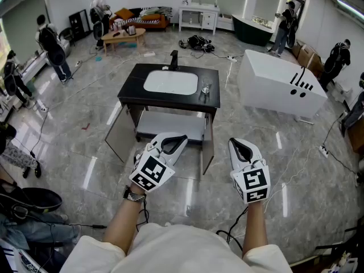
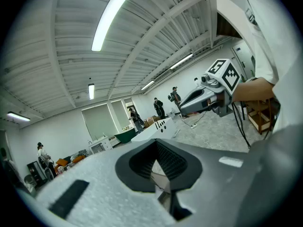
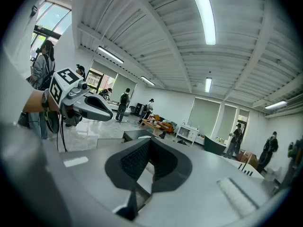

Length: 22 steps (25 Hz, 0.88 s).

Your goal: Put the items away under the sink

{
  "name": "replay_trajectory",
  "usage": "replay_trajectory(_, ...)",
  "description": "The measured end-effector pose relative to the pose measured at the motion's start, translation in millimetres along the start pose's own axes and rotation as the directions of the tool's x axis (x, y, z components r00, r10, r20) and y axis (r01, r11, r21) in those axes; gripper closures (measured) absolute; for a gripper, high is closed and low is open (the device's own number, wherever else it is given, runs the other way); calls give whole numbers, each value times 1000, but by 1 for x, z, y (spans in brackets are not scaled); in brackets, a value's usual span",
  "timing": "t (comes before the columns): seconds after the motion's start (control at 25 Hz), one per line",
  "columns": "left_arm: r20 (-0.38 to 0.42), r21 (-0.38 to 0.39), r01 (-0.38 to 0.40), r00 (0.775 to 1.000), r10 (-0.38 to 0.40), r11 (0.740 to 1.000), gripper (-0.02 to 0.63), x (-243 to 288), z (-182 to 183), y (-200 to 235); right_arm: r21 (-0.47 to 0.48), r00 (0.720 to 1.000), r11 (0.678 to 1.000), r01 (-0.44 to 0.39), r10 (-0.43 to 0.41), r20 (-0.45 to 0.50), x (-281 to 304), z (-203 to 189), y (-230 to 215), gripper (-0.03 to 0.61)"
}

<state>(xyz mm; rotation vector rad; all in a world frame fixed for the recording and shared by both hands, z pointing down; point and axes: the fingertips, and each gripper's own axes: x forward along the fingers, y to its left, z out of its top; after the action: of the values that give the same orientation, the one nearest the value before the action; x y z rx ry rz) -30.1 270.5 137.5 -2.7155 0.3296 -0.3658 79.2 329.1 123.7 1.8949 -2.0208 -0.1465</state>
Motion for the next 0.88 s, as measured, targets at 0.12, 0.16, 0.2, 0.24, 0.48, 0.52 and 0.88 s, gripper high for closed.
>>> replay_trajectory(0.12, -6, 2, -2, 1000, 2, 1000, 611, 0, 0, 2, 13, 1000, 1000, -3, 3, 9, -1, 0, -1, 574)
replay_trajectory(0.16, -8, 0, -4, 1000, 4, 1000, 611, 0, 1, 3, 30, 1000, 1000, -7, 7, 19, -1, 1, -2, 574)
replay_trajectory(0.2, -10, -4, -6, 1000, 6, 1000, 611, 1, 2, 3, 54, 999, 998, -15, 13, 31, -2, 1, -3, 572)
replay_trajectory(0.24, -8, -13, -7, 1000, 7, 1000, 611, 1, 3, 2, 81, 999, 996, -25, 21, 44, -3, 1, -5, 572)
replay_trajectory(0.48, 85, -204, 23, 996, -5, 979, 611, 3, 8, -8, 176, 996, 982, -64, 51, 79, -10, -11, -12, 572)
replay_trajectory(0.52, 78, -208, 11, 997, 5, 978, 611, 5, 6, -8, 181, 995, 981, -70, 56, 81, -10, -14, -15, 572)
replay_trajectory(0.88, 38, -249, -46, 998, 57, 967, 611, 26, -8, -27, 194, 985, 967, -162, 148, 85, -4, -50, -22, 572)
